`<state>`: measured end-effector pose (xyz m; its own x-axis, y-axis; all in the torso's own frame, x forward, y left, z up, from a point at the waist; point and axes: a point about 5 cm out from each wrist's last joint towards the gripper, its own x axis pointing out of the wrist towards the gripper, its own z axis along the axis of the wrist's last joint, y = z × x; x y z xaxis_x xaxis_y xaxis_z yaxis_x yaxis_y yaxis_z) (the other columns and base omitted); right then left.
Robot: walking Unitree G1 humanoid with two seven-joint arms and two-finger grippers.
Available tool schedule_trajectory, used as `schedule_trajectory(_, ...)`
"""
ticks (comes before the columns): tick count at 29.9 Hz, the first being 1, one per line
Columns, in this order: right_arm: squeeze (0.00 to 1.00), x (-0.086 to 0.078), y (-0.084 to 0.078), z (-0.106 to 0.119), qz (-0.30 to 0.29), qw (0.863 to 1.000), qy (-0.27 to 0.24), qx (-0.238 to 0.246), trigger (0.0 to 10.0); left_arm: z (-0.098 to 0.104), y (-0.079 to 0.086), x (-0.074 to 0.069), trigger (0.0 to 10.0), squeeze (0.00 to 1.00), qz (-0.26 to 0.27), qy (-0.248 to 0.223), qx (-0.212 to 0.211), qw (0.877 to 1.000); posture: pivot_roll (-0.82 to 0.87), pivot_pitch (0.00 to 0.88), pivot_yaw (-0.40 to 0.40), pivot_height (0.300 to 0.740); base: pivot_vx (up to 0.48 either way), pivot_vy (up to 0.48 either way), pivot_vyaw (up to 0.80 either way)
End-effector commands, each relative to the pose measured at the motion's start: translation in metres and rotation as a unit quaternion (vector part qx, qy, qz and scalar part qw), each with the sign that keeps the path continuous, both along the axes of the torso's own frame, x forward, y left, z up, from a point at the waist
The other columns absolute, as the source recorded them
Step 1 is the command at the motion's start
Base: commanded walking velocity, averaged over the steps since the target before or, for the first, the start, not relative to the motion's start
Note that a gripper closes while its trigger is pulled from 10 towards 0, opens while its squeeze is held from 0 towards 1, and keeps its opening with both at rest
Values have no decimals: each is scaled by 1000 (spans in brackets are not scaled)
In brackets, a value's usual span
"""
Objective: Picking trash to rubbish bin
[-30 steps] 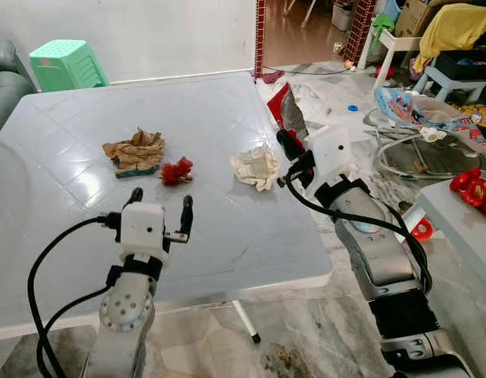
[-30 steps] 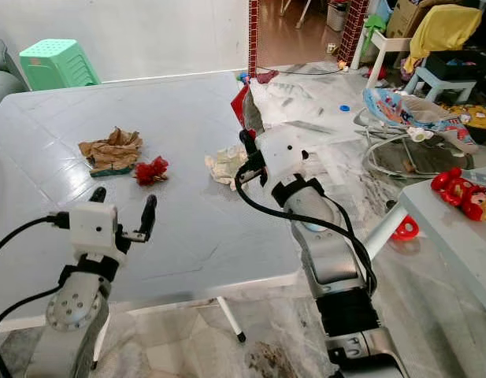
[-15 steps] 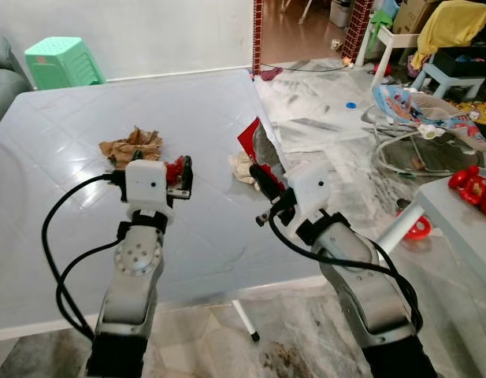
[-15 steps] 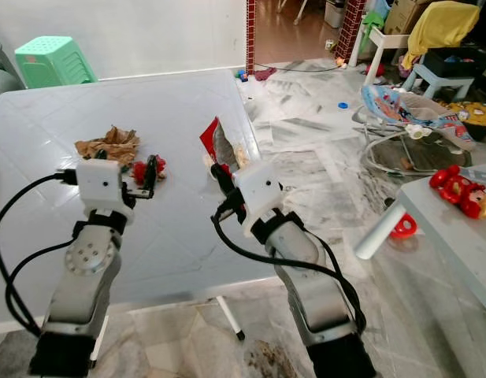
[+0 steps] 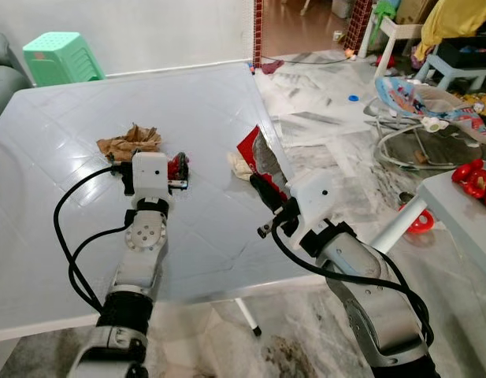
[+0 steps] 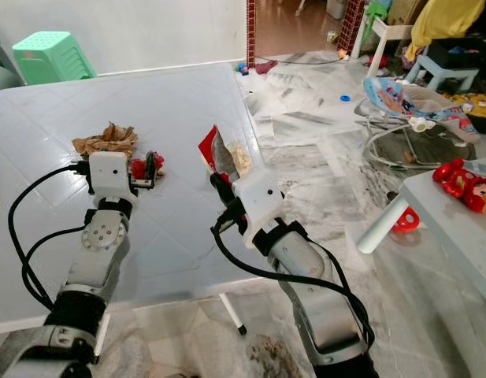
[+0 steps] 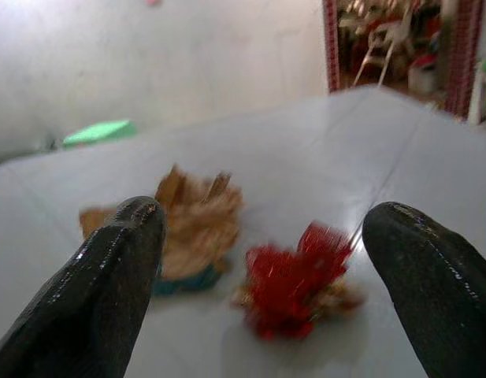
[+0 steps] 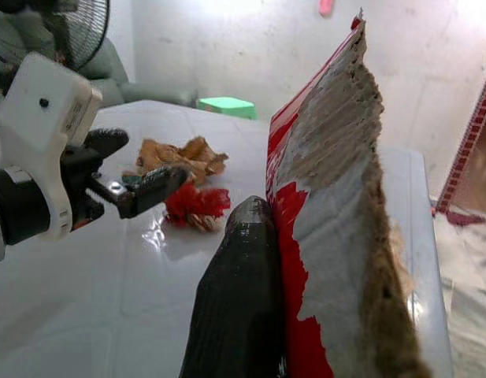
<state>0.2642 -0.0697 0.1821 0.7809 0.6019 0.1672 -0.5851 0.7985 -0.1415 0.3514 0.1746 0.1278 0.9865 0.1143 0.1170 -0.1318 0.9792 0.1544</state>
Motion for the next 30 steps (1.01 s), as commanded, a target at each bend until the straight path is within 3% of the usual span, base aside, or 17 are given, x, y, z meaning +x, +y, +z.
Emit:
schedule_trajectory(1, 0, -5, 1, 5, 5, 1000, -4, 2, 0, -2, 2, 4, 10000, 0, 0, 4, -1, 1000, -170, 147, 40, 740, 0, 0, 0)
schedule_trajectory(6, 0, -16, -1, 2, 6, 1000, 13, -5, 0, -19, 0, 9, 10000, 0, -8, 53, -15, 998, -209, 173, 41, 740, 0, 0, 0)
schedule_trajectory(11, 0, -22, -5, 3, -3, 1000, 20, -9, 0, -22, -5, 13, 10000, 0, -13, 65, -16, 998, -235, 190, 39, 740, 0, 0, 0)
schedule_trajectory(16, 0, -24, -7, 4, -11, 1000, 26, -13, 0, -14, -6, 20, 10000, 0, -5, 57, -13, 998, -249, 200, 35, 740, 0, 0, 0)
schedule_trajectory(21, 0, -28, -8, 3, -11, 999, 34, -16, 0, -3, 8, 26, 10000, 0, 35, 51, -5, 998, -260, 208, 34, 740, 0, 0, 0)
schedule_trajectory(30, 0, -27, -7, 3, -12, 999, 39, -18, 0, 13, 19, 33, 10000, 0, 58, 34, 2, 998, -250, 204, 33, 740, 0, 0, 0)
